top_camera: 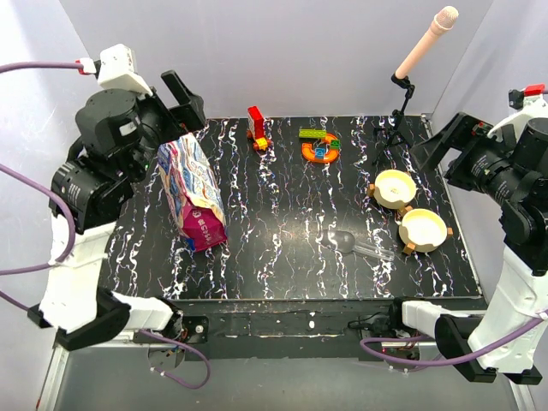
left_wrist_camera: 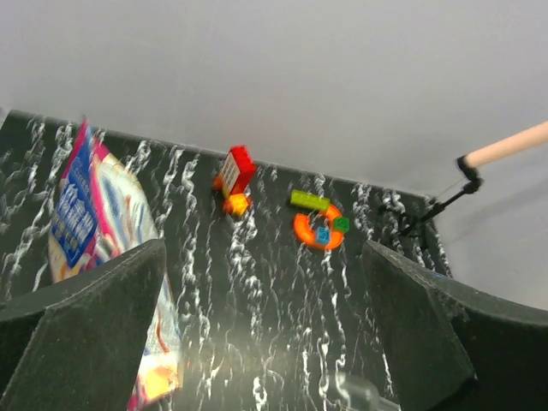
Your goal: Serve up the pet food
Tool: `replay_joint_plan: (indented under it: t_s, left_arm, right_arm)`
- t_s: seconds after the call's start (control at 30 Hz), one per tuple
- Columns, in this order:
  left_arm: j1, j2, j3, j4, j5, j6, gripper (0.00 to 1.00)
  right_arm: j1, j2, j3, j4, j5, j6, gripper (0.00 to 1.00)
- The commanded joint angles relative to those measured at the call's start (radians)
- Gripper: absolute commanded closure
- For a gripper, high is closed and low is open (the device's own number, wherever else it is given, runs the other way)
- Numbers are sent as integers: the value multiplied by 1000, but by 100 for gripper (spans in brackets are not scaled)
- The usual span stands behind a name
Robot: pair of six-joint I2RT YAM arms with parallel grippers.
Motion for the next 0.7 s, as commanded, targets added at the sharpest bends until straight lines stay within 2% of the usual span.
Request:
replay_joint_plan:
  t_s: [0.0,0.07,0.13,0.23,0.33,0.43,0.57,0.63,0.67]
  left_arm:
    - [-3,185,288,-449,-175,-171,2]
    - [-3,313,465,-655,-199,-233,2]
    - [3,351,450,-696,-181,-234,2]
    - [43,290,290,-617,-179,-245,2]
    - [159,206,150,-479,-187,-188,2]
    - [300,222,114,-449,-158,-136,2]
    - [337,275,96,-425,-208,-104,2]
    - [357,295,64,-405,-182,-105,2]
    - [374,307,53,-409,-162,-128,7]
  right_arm:
    - [-4,16,8,-21,-44,19,2]
    - [-2,25,2,-20,-91,18,2]
    - [-4,15,-41,9,-134,18,2]
    - [-4,11,-77,46,-202,15,2]
    - [6,22,-87,48,-249,21,2]
    - [44,39,-101,53,-262,24,2]
    - [136,74,-55,42,-230,4,2]
    - [170,82,-48,42,-217,-2,2]
    - [188,86,-48,42,-211,-7,2]
